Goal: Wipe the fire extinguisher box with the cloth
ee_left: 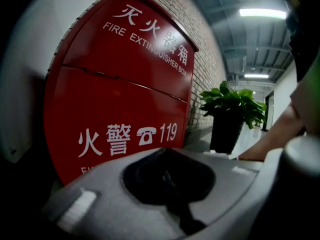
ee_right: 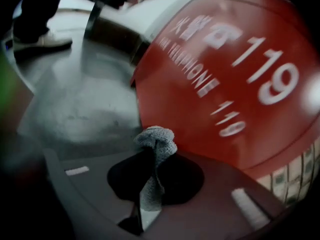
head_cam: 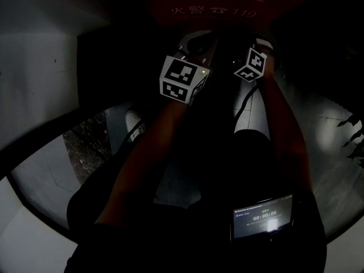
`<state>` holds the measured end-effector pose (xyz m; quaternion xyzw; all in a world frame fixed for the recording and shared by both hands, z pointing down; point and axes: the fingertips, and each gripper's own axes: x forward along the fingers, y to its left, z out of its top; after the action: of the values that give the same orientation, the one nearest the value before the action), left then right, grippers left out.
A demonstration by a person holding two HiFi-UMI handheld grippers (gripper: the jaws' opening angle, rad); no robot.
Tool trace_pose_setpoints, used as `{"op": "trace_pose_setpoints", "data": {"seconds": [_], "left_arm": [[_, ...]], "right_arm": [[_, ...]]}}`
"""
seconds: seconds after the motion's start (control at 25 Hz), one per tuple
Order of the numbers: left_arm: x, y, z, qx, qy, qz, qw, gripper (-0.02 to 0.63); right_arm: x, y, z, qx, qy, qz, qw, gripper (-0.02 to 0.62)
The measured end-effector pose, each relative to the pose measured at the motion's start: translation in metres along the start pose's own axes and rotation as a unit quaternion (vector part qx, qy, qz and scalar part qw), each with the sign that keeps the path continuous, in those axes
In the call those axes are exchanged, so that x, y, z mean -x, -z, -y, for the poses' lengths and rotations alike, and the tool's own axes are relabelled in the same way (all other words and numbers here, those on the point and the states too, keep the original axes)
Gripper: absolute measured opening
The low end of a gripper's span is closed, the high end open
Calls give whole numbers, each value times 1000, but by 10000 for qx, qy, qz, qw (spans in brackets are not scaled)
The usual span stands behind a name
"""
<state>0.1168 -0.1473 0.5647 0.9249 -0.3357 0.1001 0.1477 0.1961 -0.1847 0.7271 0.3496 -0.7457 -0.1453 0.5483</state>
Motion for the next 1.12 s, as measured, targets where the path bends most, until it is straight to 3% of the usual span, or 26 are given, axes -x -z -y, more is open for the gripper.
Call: {"op": "trace_pose_setpoints", "data": {"seconds": [0.2,0.4,0.52,0.64,0.84,0.96,1.12], "left_arm": [[-3,-30,-8,-231,-338,129,9991,2],[-12,-74,13,-842,-348,471,9947,2],[-11,-97,27,-1143,-263,528,9917,2],[0,-130,24,-1113,-363,762,9902,2],[27,-188,11,-1146,-631,1147,9848,2],[43,-218,6,-1269,-756,1342,9799,2],[55,-242,4,-1173,-754,1567,9777,2]], "right_arm": [[72,-29,35,-260,243,409,9985,34],[156,-75,103,-209,1058,900,9901,34],[205,-108,145,16,1601,1121,9807,34],[253,-142,187,207,2151,1325,9673,34],[314,-197,247,746,3229,1538,9309,34],[324,-217,263,877,3476,1560,9204,34],[316,-223,271,925,3527,1423,9202,34]]}}
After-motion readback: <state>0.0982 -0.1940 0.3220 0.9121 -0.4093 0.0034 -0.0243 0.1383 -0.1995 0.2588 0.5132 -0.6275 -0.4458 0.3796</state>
